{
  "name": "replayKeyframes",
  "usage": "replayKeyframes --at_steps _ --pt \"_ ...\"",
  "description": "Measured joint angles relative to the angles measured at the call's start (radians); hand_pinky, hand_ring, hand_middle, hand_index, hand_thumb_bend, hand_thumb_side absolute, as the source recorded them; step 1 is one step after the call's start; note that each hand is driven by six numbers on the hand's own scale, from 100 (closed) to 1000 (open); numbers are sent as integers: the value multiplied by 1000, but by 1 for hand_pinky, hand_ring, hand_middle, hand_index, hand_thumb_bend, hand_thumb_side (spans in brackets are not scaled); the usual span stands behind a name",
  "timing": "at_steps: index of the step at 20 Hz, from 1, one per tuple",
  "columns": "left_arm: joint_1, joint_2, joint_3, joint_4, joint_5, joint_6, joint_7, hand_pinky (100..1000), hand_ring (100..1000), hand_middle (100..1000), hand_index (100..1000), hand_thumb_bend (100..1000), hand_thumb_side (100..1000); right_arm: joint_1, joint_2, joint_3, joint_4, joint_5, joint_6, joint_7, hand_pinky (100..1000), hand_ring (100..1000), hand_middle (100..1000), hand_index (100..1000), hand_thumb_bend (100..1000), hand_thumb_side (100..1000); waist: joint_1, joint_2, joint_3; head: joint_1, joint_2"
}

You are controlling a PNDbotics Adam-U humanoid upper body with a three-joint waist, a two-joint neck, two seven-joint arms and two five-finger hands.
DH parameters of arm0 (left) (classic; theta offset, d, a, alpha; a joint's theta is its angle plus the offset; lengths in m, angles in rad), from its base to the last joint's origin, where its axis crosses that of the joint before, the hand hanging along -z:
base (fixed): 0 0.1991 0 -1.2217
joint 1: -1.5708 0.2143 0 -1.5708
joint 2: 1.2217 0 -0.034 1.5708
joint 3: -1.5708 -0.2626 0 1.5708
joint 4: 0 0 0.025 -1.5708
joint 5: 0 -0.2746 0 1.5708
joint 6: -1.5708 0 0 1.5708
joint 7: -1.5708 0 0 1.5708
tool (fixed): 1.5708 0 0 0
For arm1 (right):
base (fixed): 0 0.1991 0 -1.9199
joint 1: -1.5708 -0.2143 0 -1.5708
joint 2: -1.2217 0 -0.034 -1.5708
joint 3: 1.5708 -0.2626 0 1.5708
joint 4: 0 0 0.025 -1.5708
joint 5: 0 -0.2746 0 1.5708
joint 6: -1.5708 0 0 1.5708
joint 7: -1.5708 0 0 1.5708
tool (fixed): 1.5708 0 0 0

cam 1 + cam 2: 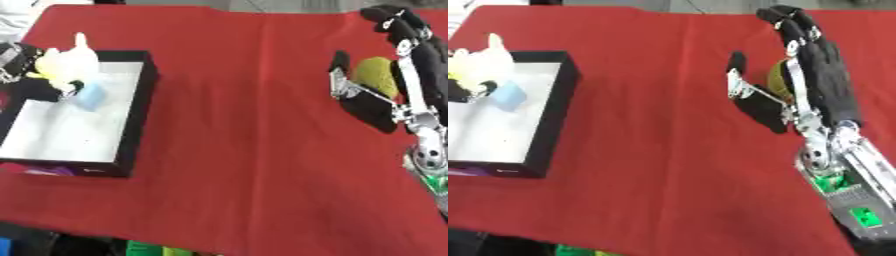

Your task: Pick up the objects with one hand, pass them to the other hand, and then place them into the box on the other side of the table.

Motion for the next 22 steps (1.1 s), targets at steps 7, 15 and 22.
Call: replayKeyframes --at_steps 7,15,22 --pt "0 0 6 8 -38 13 -4 935 790 724 814 770 290 10 -1 0 0 -5 1 -1 779 801 846 870 100 448 0 0 0 -4 0" --pt "0 -2 30 -25 -54 13 39 892 725 684 761 573 506 18 -12 -11 -1 -10 4 -7 781 804 849 872 100 446 1 0 -1 -66 0" --pt "1 -34 45 -132 42 -80 151 879 689 689 762 531 687 -7 -44 -61 6 -50 48 20 791 826 874 878 100 549 1 0 -4 -170 0"
